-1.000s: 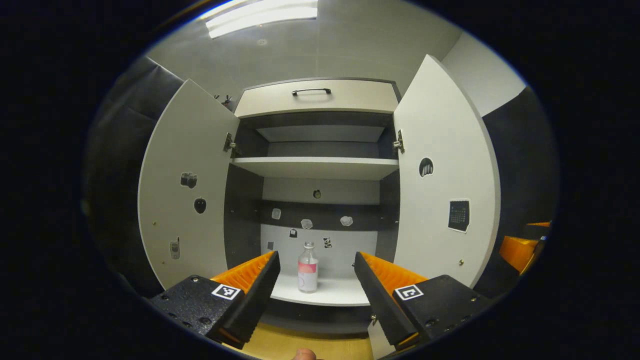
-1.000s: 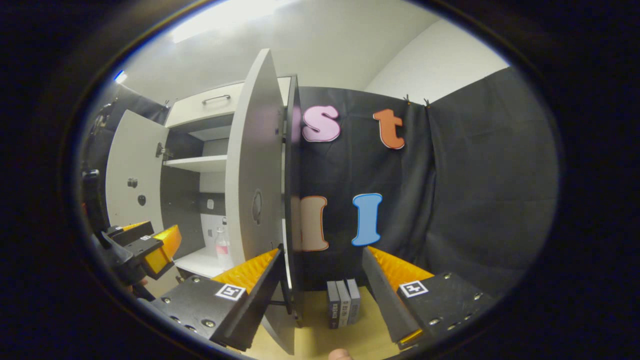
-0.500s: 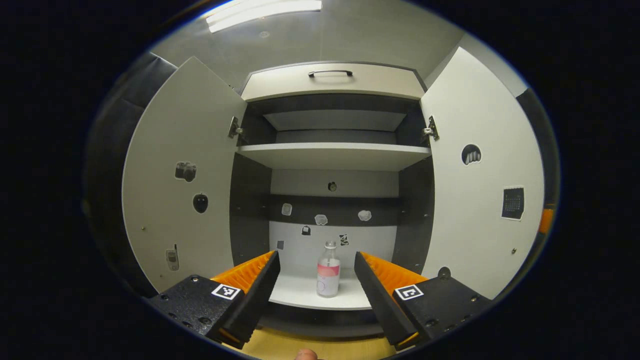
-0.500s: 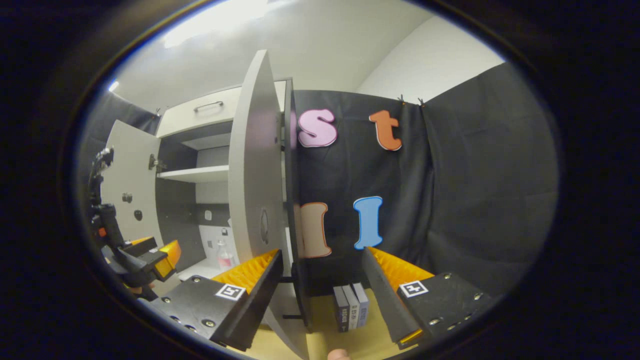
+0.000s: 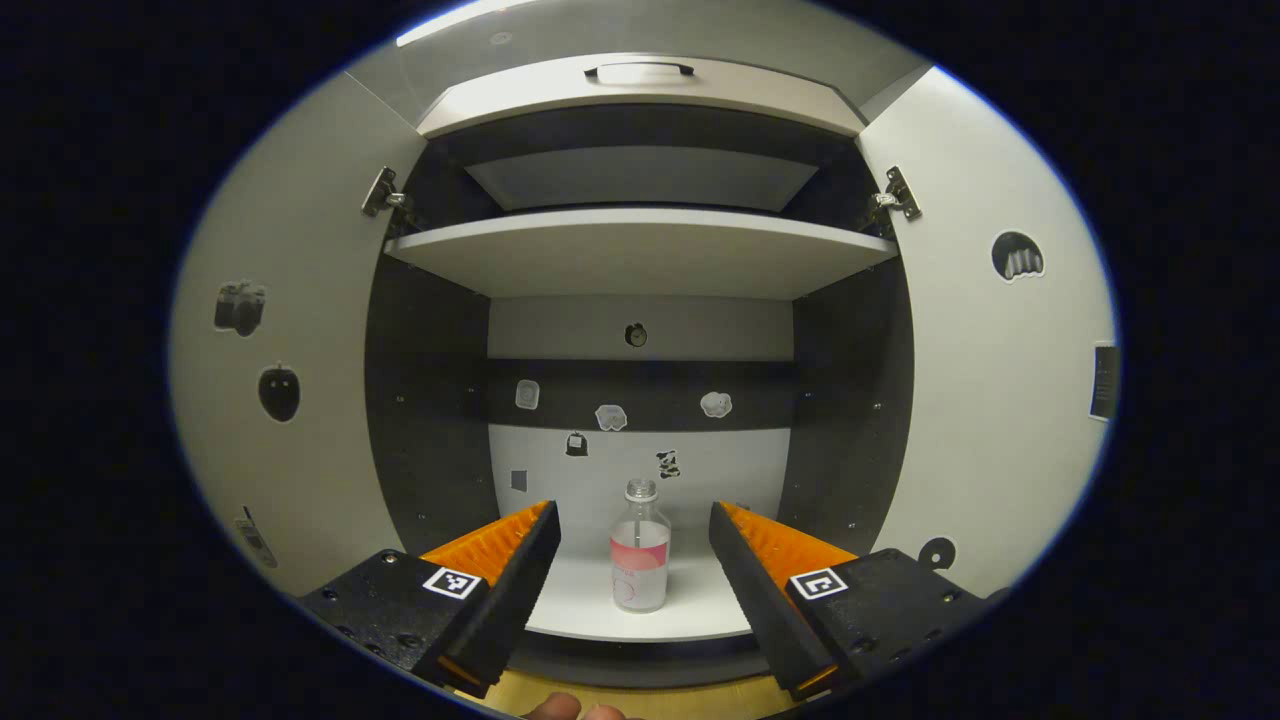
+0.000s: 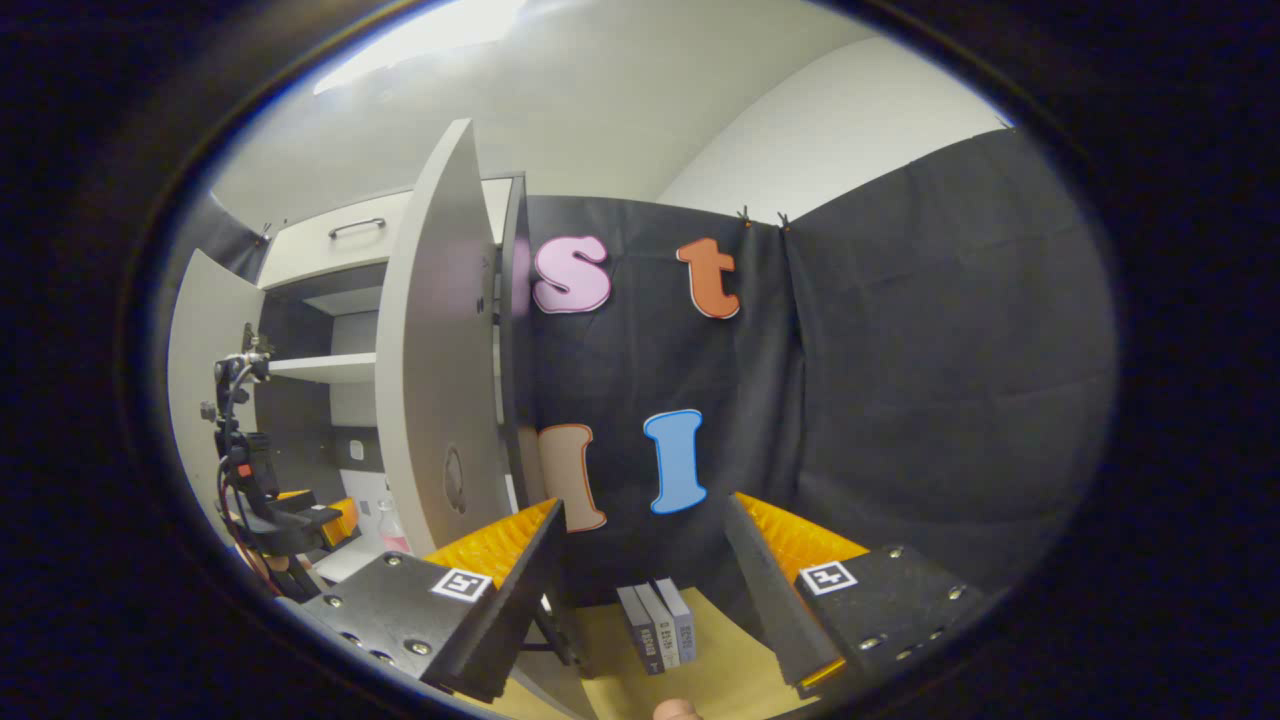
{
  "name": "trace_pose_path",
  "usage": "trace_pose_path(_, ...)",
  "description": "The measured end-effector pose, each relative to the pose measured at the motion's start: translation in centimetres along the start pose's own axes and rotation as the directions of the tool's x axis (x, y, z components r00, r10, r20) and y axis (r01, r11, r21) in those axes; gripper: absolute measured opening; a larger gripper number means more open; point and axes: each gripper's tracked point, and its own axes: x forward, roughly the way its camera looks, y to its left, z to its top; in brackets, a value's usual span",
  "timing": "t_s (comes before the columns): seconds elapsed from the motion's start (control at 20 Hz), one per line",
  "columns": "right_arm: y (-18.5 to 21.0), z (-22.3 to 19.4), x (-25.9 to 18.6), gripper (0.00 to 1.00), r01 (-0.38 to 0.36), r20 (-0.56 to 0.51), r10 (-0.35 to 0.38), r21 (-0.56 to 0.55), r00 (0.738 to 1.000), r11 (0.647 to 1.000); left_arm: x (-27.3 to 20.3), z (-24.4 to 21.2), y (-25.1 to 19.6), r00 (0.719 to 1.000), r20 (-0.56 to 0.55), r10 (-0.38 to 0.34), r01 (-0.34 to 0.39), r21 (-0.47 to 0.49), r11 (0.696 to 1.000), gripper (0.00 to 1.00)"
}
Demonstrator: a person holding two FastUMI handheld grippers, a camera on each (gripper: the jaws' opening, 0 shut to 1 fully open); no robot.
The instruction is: Grasp the bottle in the cabinet with the left hand and place it on the coaster, then close the right door with the right hand and the left door with the left hand.
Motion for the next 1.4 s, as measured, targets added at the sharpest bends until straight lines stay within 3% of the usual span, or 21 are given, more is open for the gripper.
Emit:
trace_pose_path(0.1,-0.4,0.5,0.0,0.96,0.026,0.014,-0.026,-0.004,1.0,1.0,2.1,-0.8,0.0,1.0,-0.021,-0.002,0.002,0.007,1.0,0.96)
trace_pose_path(0.15,-0.7,0.6,-0.1,0.92,0.035,0.018,-0.035,-0.006,0.999,0.999,3.2,-1.2,0.1,0.999,-0.032,0.0,0.0,0.013,1.0,0.96)
trace_pose_path(0.65,-1.6,0.9,-0.7,0.92,0.112,0.034,-0.111,-0.024,0.993,0.993,11.2,-6.3,0.1,0.982,-0.186,0.025,-0.023,0.014,1.0,0.96)
trace_pose_path(0.8,-1.7,0.8,-0.6,0.93,0.129,0.035,-0.128,-0.034,0.991,0.991,12.0,-8.9,0.0,0.966,-0.257,0.022,-0.026,-0.012,1.0,0.96)
trace_pose_path(1.0,-2.1,0.4,-0.8,0.93,0.144,0.024,-0.143,-0.041,0.989,0.989,12.4,-9.5,0.6,0.961,-0.275,0.028,-0.032,-0.009,0.999,0.81)
trace_pose_path(1.05,-2.1,0.3,-0.8,0.99,0.145,0.02,-0.144,-0.045,0.989,0.988,12.2,-9.5,0.6,0.96,-0.279,0.027,-0.029,-0.004,1.0,0.8)
trace_pose_path(1.4,-1.6,0.6,-1.1,0.96,0.111,0.021,-0.111,-0.028,0.994,0.993,9.9,-8.3,0.9,0.963,-0.267,-0.031,0.022,-0.036,0.999,0.78)
